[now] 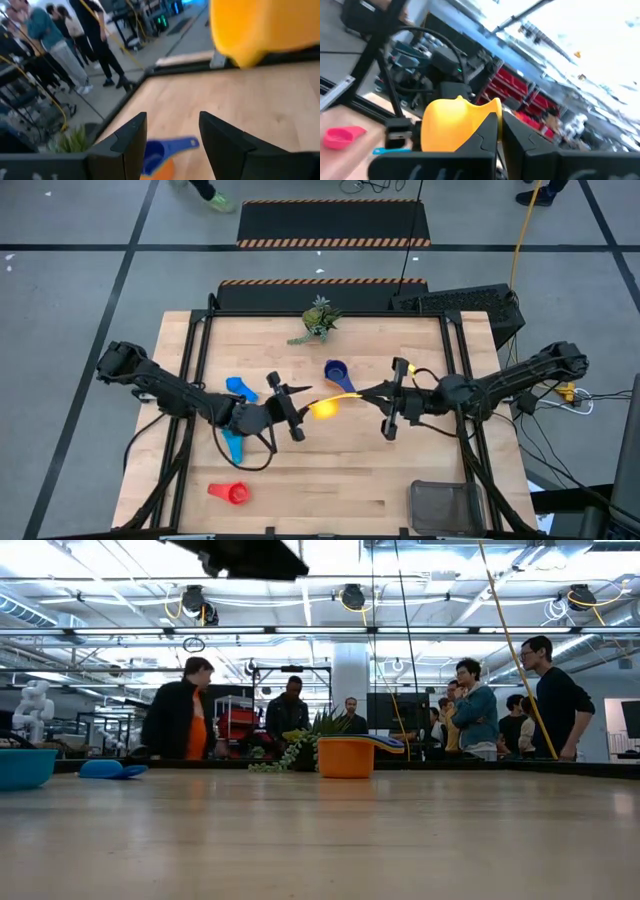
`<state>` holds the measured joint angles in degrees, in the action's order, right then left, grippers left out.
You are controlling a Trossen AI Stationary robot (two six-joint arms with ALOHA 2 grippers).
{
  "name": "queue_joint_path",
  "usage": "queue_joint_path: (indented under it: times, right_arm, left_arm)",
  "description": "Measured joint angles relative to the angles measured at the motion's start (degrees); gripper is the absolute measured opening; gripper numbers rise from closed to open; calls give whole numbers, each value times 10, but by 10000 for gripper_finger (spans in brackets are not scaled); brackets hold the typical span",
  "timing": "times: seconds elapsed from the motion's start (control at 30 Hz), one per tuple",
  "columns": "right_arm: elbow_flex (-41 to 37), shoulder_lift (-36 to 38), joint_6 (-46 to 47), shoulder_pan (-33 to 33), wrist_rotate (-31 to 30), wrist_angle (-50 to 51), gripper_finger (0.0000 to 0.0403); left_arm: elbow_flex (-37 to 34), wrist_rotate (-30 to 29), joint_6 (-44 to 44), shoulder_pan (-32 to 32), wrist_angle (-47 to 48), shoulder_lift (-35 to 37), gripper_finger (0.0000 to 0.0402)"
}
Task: Nest measuring cups in basket
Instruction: Stack the yellow measuring cups on top of the violet measuring cups
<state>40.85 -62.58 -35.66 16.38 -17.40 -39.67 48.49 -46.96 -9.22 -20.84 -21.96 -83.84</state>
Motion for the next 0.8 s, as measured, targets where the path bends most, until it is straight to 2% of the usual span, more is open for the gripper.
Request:
queue_joint_path:
  times: [0.2,0.47,0.7,0.8]
  right_arm:
    - [0,26,-20,7,40,0,0]
    - [0,29,-32,9,42,-5,0]
    - [-36,42,-43,9,40,-85,0]
    - [-48,55,-43,9,41,-87,0]
  left_arm:
    - [0,5,-76,-9,-64,19,184]
    - [0,81,-150,-21,-156,20,184]
    - [0,92,-169,-28,-158,17,184]
    - [0,92,-182,-34,-168,17,184]
